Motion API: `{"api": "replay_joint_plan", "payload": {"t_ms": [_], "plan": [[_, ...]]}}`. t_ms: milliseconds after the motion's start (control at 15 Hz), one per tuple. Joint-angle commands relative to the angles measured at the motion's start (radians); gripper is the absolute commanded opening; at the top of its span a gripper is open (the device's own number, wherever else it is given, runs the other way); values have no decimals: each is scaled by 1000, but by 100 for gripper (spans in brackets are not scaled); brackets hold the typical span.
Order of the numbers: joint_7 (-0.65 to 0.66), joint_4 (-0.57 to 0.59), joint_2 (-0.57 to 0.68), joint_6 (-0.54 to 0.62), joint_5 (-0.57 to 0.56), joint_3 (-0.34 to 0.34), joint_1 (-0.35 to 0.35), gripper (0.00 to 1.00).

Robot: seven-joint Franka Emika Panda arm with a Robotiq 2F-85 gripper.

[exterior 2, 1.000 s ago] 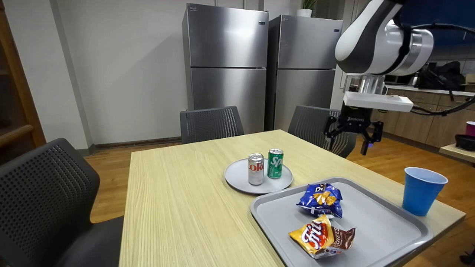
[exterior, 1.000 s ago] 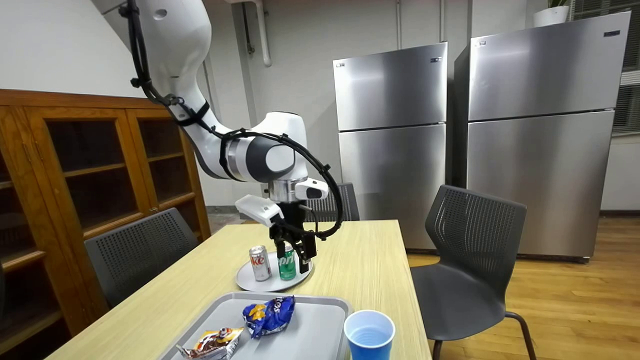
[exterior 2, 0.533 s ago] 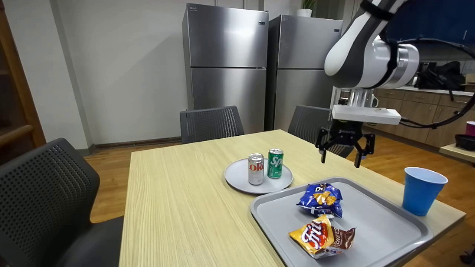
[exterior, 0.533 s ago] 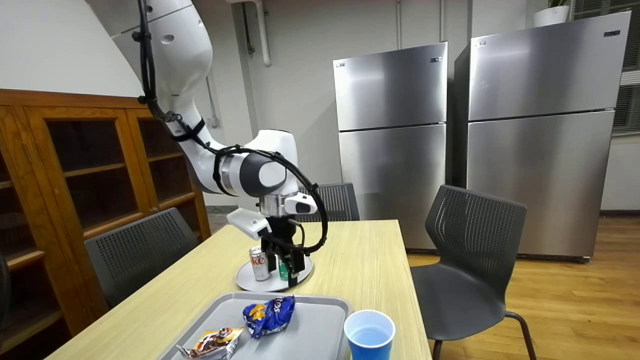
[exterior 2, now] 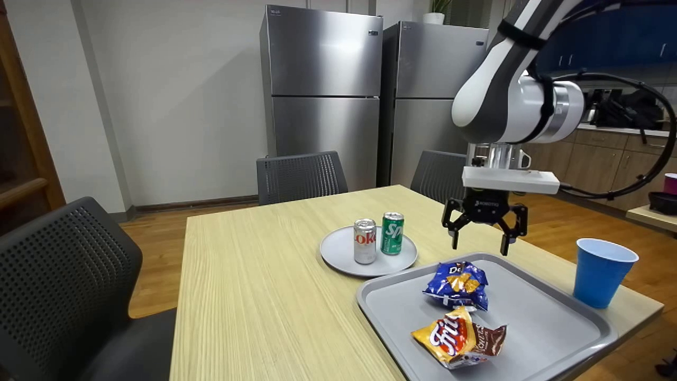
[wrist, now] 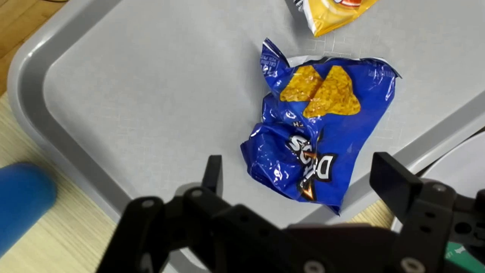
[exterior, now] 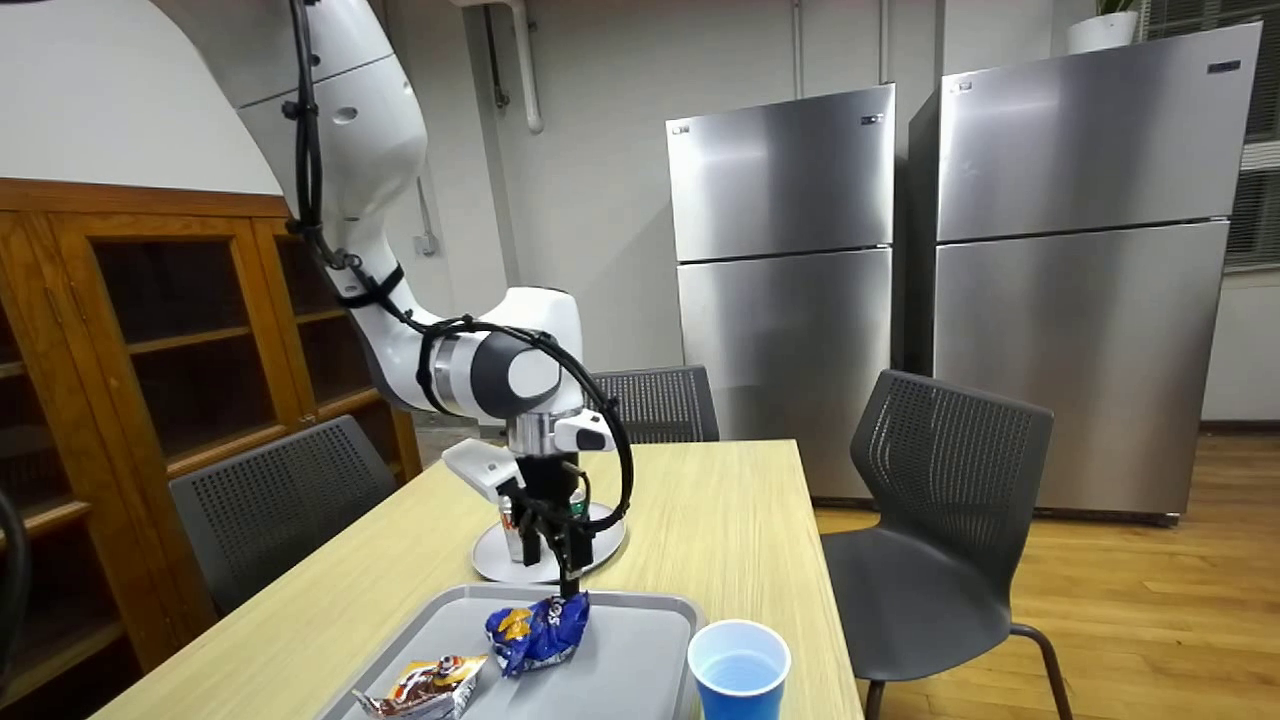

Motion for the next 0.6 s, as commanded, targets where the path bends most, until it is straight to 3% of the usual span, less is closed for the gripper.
{"api": "replay_joint_plan", "payload": {"t_ms": [0,533], "plan": [[39,20,29,9,9,9,11,100],[47,36,82,31,10,8,25,100]]}}
